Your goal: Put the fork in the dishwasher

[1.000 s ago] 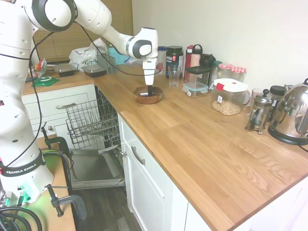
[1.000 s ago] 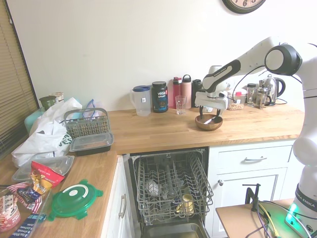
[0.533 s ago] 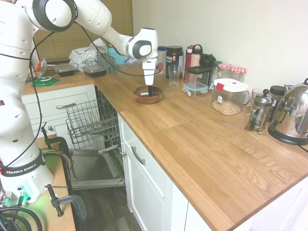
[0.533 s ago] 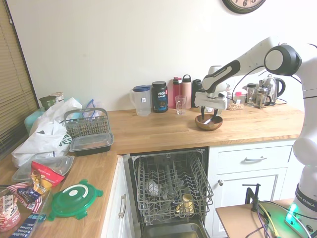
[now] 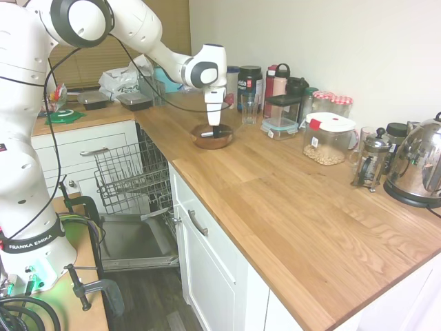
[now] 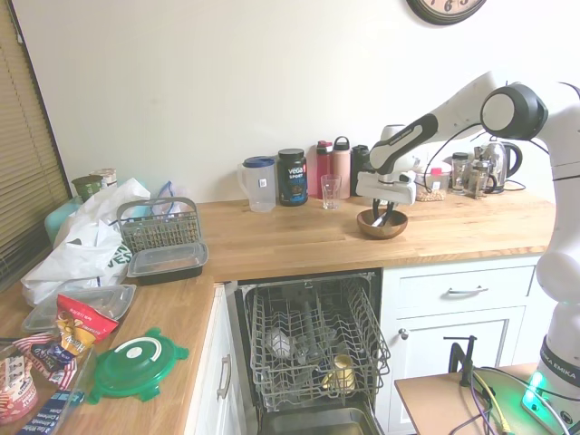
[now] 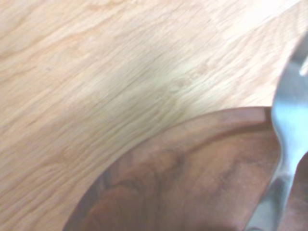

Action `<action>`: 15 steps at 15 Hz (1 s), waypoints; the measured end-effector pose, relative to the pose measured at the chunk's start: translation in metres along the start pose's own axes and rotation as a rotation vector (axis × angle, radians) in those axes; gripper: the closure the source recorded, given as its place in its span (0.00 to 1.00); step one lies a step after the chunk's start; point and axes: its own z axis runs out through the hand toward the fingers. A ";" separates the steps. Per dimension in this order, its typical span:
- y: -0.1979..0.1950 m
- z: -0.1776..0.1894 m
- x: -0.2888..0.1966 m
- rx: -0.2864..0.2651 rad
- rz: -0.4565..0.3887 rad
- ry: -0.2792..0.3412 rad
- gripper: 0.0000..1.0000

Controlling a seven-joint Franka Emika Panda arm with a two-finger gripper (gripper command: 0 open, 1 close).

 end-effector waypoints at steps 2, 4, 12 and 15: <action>-0.002 -0.002 -0.001 0.015 0.000 -0.003 1.00; -0.003 -0.011 -0.002 0.037 -0.002 -0.006 1.00; 0.091 -0.149 -0.118 0.197 -0.194 0.084 1.00; 0.184 -0.145 -0.223 0.180 -0.310 0.146 1.00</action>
